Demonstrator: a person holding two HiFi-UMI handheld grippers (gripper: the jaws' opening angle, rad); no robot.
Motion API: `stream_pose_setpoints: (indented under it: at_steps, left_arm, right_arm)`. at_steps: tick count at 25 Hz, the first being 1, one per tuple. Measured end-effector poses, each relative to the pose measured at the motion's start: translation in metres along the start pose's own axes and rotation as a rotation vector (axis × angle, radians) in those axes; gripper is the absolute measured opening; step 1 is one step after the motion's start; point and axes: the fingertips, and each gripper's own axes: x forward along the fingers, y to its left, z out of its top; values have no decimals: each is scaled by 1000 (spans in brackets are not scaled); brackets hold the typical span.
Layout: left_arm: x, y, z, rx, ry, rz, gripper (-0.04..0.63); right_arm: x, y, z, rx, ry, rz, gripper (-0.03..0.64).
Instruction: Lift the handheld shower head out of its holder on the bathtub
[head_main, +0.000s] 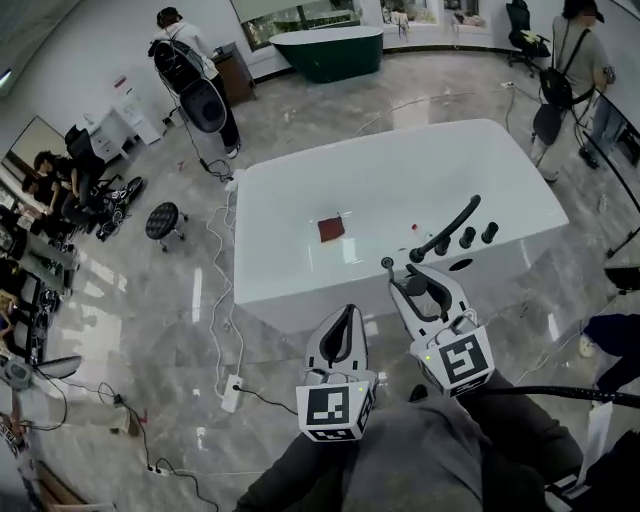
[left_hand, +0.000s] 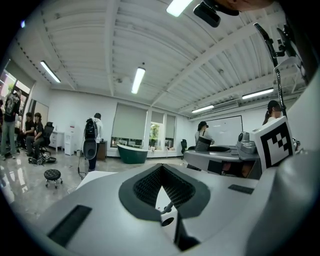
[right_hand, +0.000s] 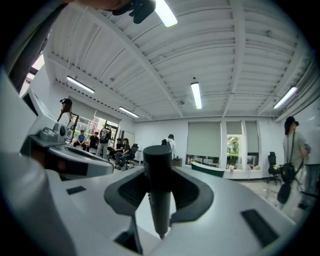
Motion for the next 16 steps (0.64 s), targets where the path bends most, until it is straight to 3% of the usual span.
stream_pose_setpoints:
  at_steps: [3,8,16]
  left_arm:
    - [2,5,7,27,-22,12,3]
    - [-4,-8,45,182,-127,19,3]
    - [4,-3,44,186,-113,21,3]
  right_arm:
    - [5,1,-3,5,2,7,133]
    - [12,0,-6,8,-3,19,132]
    - [18,-5,-9,-5,2,24,132]
